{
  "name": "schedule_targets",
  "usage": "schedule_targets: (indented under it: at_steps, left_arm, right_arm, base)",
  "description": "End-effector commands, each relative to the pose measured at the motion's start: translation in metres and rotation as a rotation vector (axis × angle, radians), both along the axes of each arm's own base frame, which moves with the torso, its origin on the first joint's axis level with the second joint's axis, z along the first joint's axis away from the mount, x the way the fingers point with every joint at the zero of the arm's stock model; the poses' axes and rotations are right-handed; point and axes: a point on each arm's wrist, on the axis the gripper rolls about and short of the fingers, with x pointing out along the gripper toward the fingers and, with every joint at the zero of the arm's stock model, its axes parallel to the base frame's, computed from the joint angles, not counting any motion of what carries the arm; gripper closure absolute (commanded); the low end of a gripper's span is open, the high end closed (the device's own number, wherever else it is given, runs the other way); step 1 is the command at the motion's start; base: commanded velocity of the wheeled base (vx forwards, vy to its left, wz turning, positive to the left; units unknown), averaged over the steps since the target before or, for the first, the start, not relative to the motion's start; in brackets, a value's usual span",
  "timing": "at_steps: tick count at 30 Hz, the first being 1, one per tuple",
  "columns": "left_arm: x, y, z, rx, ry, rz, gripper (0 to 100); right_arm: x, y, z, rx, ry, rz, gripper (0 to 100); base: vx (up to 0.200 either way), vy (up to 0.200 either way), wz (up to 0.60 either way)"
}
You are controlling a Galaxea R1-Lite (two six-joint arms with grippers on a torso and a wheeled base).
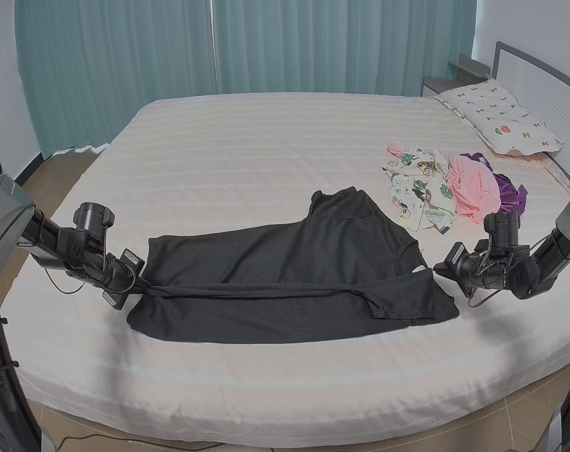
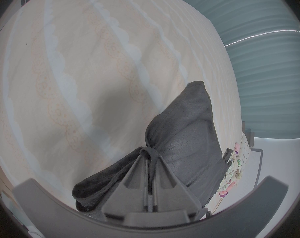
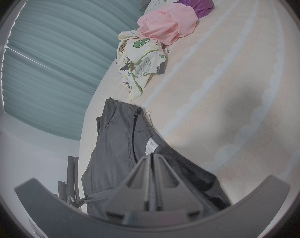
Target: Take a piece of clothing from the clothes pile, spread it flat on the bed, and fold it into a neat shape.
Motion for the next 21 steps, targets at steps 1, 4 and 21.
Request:
schedule_targets:
  at_steps: [1,4,21]
  left_arm:
    - [0.000,0.000,0.000,-0.003,0.000,0.000,100]
    - [0.000,0.000,0.001,-0.004,-0.004,-0.001,0]
    - [-0.011,-0.001,0.029,-0.013,-0.065,0.017,0]
  right_arm:
    - [0.001,0.002,-0.011,0.001,0.010,0.005,0]
    - [-0.001,0.002,-0.011,0.003,-0.008,0.006,0]
    - [-0.025,0.003,0.020,0.172,-0.040,-0.092,0]
  base:
    - [0.000,0.000,0.00]
    - [0.000,0.000,0.00]
    - [0.000,0.000,0.00]
